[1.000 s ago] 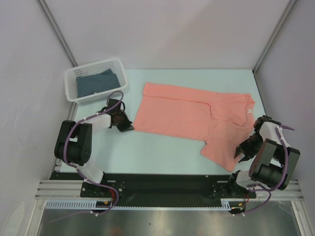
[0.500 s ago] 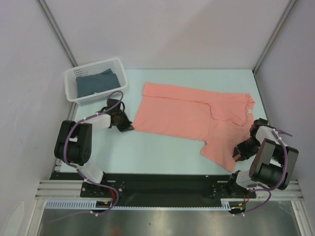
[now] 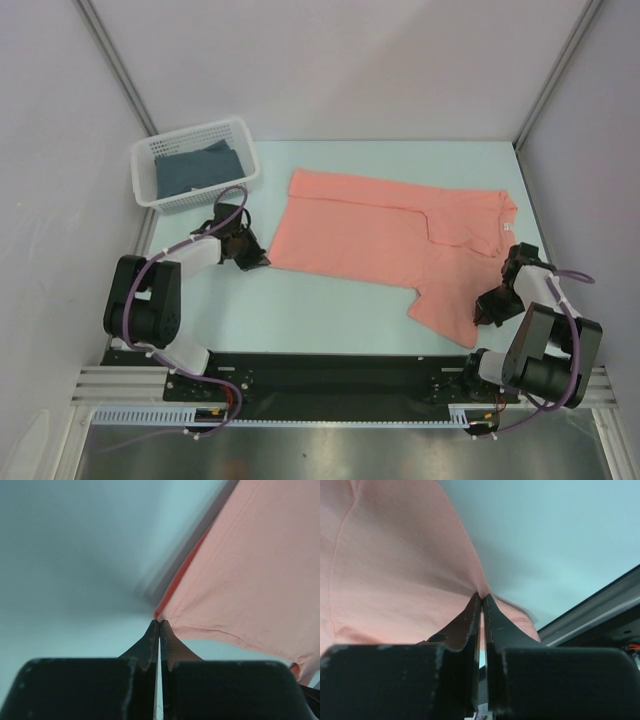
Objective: Fold and stack the t-shirts
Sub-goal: Fold the tshirt
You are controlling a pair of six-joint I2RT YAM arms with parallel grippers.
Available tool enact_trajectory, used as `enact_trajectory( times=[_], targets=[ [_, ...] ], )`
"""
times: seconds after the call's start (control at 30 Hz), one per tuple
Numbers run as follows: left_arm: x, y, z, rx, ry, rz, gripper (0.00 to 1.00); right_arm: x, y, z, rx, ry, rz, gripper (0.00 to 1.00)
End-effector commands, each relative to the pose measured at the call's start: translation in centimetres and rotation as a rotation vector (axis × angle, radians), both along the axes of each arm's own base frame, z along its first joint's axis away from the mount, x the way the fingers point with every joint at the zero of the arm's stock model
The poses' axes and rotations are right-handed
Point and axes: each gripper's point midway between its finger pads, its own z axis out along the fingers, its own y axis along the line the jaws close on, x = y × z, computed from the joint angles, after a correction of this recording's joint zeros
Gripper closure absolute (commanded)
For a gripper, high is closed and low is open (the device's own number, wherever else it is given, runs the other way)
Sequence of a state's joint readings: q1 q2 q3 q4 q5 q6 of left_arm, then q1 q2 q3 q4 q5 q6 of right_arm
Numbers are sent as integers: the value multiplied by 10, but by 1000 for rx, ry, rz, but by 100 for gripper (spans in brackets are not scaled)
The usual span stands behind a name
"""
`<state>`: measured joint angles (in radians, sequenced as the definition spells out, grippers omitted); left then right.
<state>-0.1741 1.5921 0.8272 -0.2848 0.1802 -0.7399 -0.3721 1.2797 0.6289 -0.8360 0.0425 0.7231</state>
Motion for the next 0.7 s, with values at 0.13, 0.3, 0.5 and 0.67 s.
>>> enact_trajectory(
  times=[0.13,0.3,0.5,0.67],
  targets=[
    [-9,18,19,74,-49,12,100,4,-5,34,-45,-55,9,100],
    [-4,24,32,108,-84,17,100,30,-12,62,-81,-149,61,100],
    [19,22,47,139,-112,-8,100,90,-32,100,-133,-247,132,100],
    [41,13,47,161,-112,-43,100,138,-51,114,-144,-287,157,100]
  ],
)
